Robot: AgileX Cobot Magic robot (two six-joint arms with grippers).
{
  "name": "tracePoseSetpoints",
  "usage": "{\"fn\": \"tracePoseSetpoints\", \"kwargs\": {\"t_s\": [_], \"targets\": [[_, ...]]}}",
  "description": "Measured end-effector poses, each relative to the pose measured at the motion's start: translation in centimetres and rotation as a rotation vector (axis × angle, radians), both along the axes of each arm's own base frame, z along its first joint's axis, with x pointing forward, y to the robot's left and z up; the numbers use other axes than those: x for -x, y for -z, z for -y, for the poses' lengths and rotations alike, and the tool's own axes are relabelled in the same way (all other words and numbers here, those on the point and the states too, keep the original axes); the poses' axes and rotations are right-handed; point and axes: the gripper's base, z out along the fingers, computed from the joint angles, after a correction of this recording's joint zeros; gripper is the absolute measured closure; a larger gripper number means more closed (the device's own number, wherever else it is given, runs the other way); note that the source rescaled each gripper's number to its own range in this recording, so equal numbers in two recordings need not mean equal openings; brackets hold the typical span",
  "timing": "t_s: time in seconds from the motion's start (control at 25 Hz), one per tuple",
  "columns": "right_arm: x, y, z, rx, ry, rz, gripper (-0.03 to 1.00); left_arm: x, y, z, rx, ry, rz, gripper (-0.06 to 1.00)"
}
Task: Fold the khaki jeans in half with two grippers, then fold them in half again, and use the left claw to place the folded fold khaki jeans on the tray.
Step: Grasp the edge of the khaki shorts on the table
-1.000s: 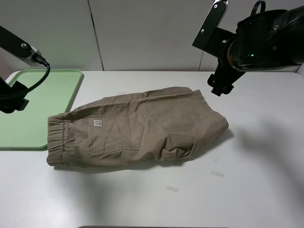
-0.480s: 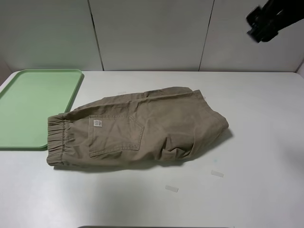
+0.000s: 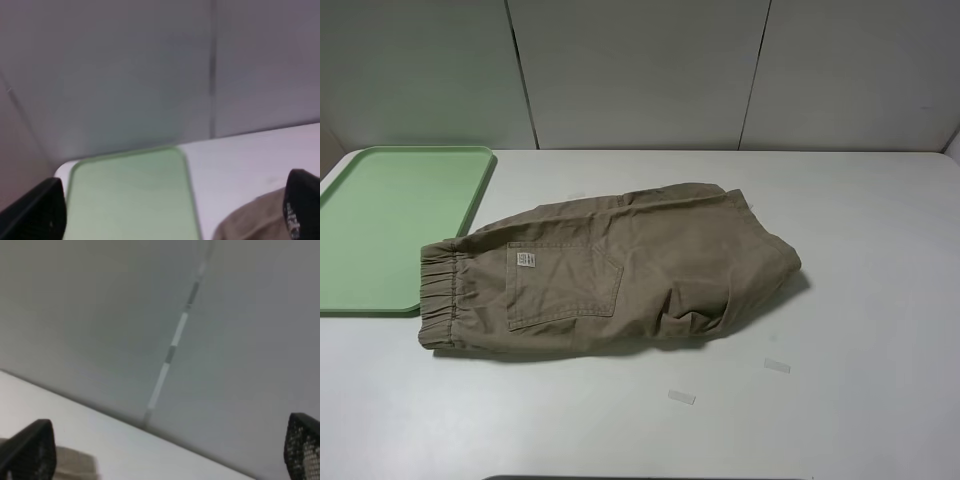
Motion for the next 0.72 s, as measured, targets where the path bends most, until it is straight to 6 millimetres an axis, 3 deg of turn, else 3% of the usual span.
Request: {"fn": "tracePoseSetpoints", "kwargs": {"t_s": [0.2,0.72], "targets": [[1.9,-0.1,0.3,-0.041,-0.094,-0.045,-0.03,2.7,0.1,-0.2,-0.054,0.17,-0.058,0.04],[2.0,0.0,0.1,-0.047,-0.113,-0.058,-0.02,4.2,3.0,1.8,-0.008,0.387,-0.367,0.04]]}}
